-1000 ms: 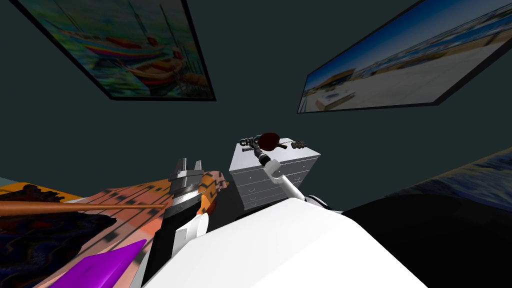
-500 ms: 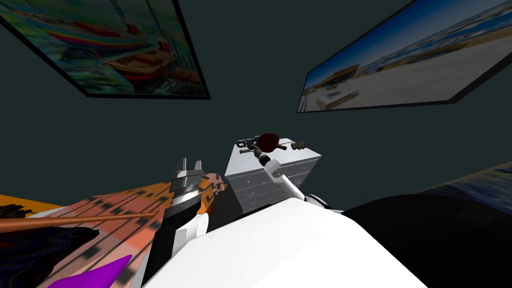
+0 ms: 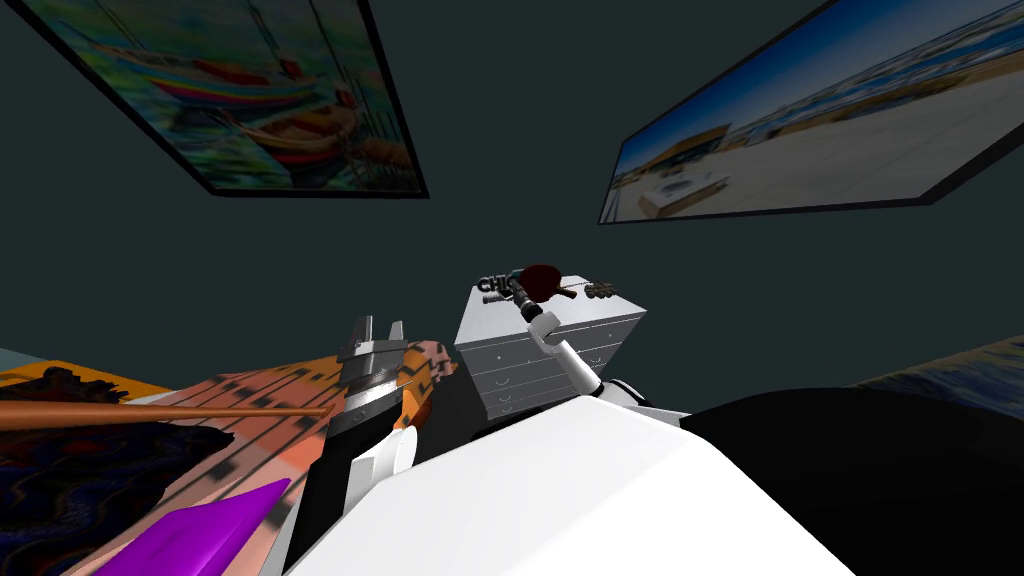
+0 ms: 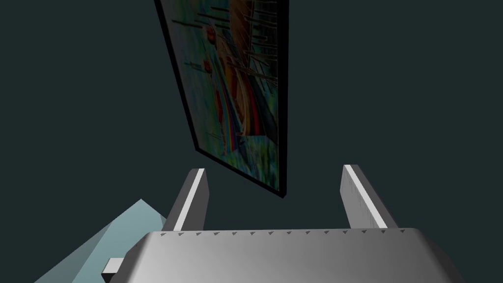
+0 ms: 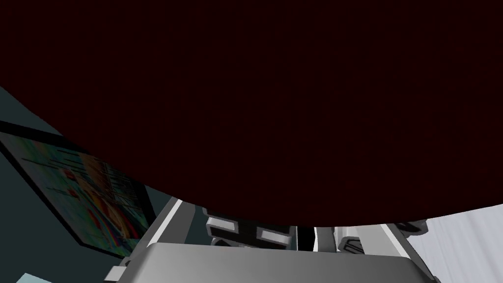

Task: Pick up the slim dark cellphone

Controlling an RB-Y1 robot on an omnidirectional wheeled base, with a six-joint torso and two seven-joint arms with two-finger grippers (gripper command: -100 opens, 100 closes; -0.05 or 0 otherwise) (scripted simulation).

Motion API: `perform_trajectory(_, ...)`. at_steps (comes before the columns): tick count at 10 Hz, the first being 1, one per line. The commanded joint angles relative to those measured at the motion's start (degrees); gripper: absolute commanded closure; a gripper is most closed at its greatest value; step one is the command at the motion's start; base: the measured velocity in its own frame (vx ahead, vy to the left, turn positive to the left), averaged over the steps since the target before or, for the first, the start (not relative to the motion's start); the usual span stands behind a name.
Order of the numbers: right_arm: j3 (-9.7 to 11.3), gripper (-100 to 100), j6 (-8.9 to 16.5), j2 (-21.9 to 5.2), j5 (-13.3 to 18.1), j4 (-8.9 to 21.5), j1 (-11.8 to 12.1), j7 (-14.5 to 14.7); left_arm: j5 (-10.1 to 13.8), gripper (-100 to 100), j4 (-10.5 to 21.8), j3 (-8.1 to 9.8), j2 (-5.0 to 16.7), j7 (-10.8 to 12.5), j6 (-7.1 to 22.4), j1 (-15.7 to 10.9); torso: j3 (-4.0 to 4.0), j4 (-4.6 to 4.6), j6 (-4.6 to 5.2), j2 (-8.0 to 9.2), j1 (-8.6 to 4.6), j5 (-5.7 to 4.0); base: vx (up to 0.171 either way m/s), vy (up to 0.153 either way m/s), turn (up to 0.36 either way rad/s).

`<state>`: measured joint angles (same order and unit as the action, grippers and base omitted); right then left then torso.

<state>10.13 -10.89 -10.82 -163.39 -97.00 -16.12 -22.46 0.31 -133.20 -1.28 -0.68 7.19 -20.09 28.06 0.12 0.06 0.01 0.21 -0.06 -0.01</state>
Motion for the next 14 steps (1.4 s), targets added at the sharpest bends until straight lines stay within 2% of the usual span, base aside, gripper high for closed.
perform_trajectory(1,-2.9,-100,1.8,-0.1,2.9,2.9,-2.8,-2.9,0.0,0,0.0,0.00,0.0,0.0,0.0,0.0,0.00,0.00,0.00,0.00,0.00,0.00,-0.086,0.003,0.087)
perform_trajectory(2,-3.7,-100,1.8,-0.1,4.6,4.7,-2.8,-3.9,0.0,0,0.0,0.00,0.0,0.0,0.0,0.0,0.05,0.03,0.05,0.08,-0.05,-0.01,-0.042,0.000,0.005)
perform_trajectory(4,-3.7,-100,1.8,-0.1,6.8,4.7,-2.8,-3.9,0.0,0,0.0,0.00,0.0,0.0,0.0,0.0,-0.04,0.01,0.13,-0.12,-0.19,-0.05,0.007,0.001,-0.010)
perform_trajectory(5,-6.5,-100,4.5,0.6,9.1,7.5,-5.9,-6.8,0.0,0,0.0,0.00,0.0,0.0,0.0,0.0,-0.08,-0.01,0.16,-0.17,-0.23,-0.06,-0.063,0.001,0.116)
perform_trajectory(7,-8.8,-100,5.3,0.6,12.4,10.8,-6.8,-8.9,0.0,0,0.0,0.00,0.0,0.0,0.0,0.0,0.10,0.16,0.14,0.03,-0.24,-0.02,-0.058,-0.001,0.051)
perform_trajectory(9,-8.8,-100,5.3,0.6,14.6,10.8,-6.8,-8.9,0.0,0,0.0,0.01,0.0,0.0,0.0,0.0,0.05,0.15,0.22,-0.08,-0.33,-0.04,-0.002,0.000,-0.009)
perform_trajectory(10,-11.4,-100,7.9,1.4,16.8,13.5,-9.6,-11.7,0.0,0,0.0,0.01,0.0,0.0,0.0,0.0,0.03,0.15,0.23,-0.12,-0.35,-0.04,-0.062,0.003,0.123)
perform_trajectory(11,-13.0,-100,8.7,1.4,18.5,15.0,-10.7,-13.0,0.0,0,0.0,0.00,0.0,0.0,0.0,0.0,0.12,0.20,0.20,0.04,-0.33,-0.03,-0.075,0.001,0.078)
perform_trajectory(12,-13.8,-100,8.7,1.4,20.3,16.2,-10.7,-13.8,0.0,0,0.0,0.00,0.0,0.0,0.0,0.0,0.17,0.23,0.23,0.12,-0.34,-0.03,-0.038,0.001,0.014)
perform_trajectory(14,-13.8,-100,8.7,1.4,22.5,17.0,-10.7,-13.8,0.0,0,0.0,0.01,0.0,0.0,0.0,0.0,0.12,0.22,0.31,-0.01,-0.44,-0.05,-0.002,0.003,-0.006)
